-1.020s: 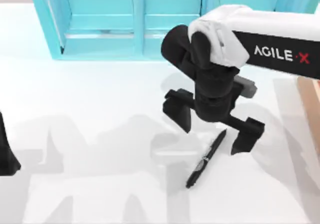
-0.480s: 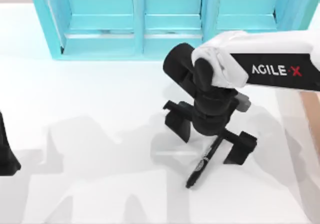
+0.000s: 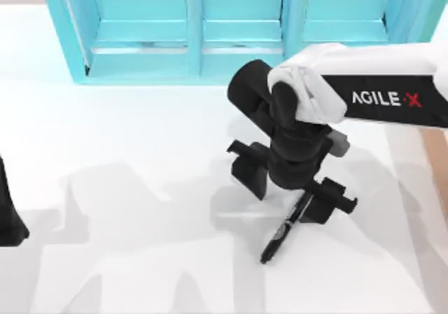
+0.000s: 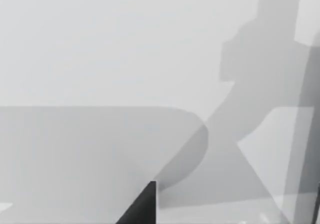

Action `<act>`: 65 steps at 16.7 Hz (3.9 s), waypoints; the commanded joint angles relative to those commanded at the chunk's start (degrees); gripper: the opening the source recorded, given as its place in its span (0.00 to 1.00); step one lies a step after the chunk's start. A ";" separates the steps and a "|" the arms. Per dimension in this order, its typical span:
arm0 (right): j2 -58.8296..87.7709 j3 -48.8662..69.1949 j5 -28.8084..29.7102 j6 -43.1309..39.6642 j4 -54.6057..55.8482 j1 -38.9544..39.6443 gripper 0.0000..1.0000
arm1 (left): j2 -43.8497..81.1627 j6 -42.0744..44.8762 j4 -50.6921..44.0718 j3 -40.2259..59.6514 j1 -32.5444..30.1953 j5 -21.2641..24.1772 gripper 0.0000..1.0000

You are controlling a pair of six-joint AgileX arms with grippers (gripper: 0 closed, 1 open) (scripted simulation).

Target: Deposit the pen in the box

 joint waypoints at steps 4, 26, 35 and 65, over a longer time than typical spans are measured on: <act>0.00 0.00 0.00 0.00 0.00 0.00 0.17 | 0.00 0.00 0.00 0.00 0.00 0.00 1.00; -8.08 15.63 -0.91 0.36 -18.53 0.04 0.00 | 0.00 0.00 0.00 0.00 0.00 0.00 1.00; -8.99 16.39 -0.99 -0.22 -20.04 -3.78 0.00 | 0.00 0.00 0.00 0.00 0.00 0.00 1.00; -20.46 0.75 -1.68 -8.98 -16.27 -64.44 0.00 | 0.00 0.00 0.00 0.00 0.00 0.00 1.00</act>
